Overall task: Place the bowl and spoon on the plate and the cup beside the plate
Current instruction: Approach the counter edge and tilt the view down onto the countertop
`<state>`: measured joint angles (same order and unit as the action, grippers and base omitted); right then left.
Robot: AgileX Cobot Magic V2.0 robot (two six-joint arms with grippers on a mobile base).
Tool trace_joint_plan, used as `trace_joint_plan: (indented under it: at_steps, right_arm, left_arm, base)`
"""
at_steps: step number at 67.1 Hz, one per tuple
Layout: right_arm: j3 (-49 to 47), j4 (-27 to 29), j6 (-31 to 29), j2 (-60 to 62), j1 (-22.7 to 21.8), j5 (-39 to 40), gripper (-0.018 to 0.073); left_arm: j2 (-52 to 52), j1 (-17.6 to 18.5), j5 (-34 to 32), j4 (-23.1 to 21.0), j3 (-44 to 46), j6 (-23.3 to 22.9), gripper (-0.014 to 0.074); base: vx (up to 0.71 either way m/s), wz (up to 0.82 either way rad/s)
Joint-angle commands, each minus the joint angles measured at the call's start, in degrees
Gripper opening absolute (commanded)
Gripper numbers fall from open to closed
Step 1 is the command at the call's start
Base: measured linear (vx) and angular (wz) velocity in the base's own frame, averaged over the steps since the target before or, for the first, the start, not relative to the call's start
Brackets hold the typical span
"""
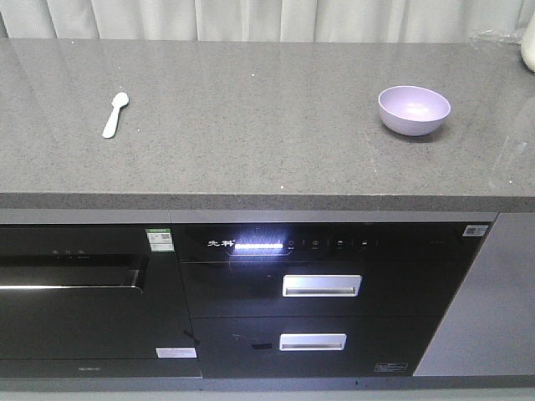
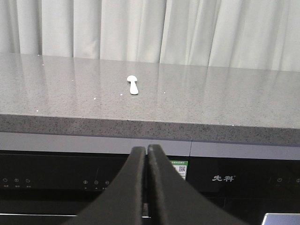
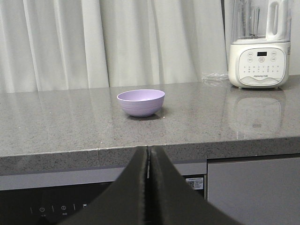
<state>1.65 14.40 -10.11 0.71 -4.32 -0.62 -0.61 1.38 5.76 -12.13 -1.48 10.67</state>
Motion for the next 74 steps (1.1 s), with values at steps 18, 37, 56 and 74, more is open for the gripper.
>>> trace_joint_plan:
  at_steps: [18, 37, 56, 74]
  right_arm:
    - [0.47, -0.35, -0.53, 0.52, -0.27, 4.2, -0.0001]
    - [0.47, -0.35, -0.53, 0.52, -0.27, 4.2, -0.0001]
    - [0.47, -0.35, -0.53, 0.52, -0.27, 4.2, -0.0001]
    - [0.47, -0.35, -0.53, 0.52, -0.27, 4.2, -0.0001]
  left_arm:
    - [-0.86, 0.17, -4.67, -0.11, -1.5, -0.4, -0.0006]
    - [-0.86, 0.17, -4.67, -0.11, -1.5, -0.4, -0.0006]
    - [-0.86, 0.17, -4.67, -0.11, -1.5, -0.4, -0.0006]
    - [-0.86, 0.17, -4.67, -0.11, -1.5, -0.4, -0.0006]
  base:
    - [0.04, -0.02]
    - [0.05, 0.0]
    - [0.05, 0.01]
    - [0.06, 0.02]
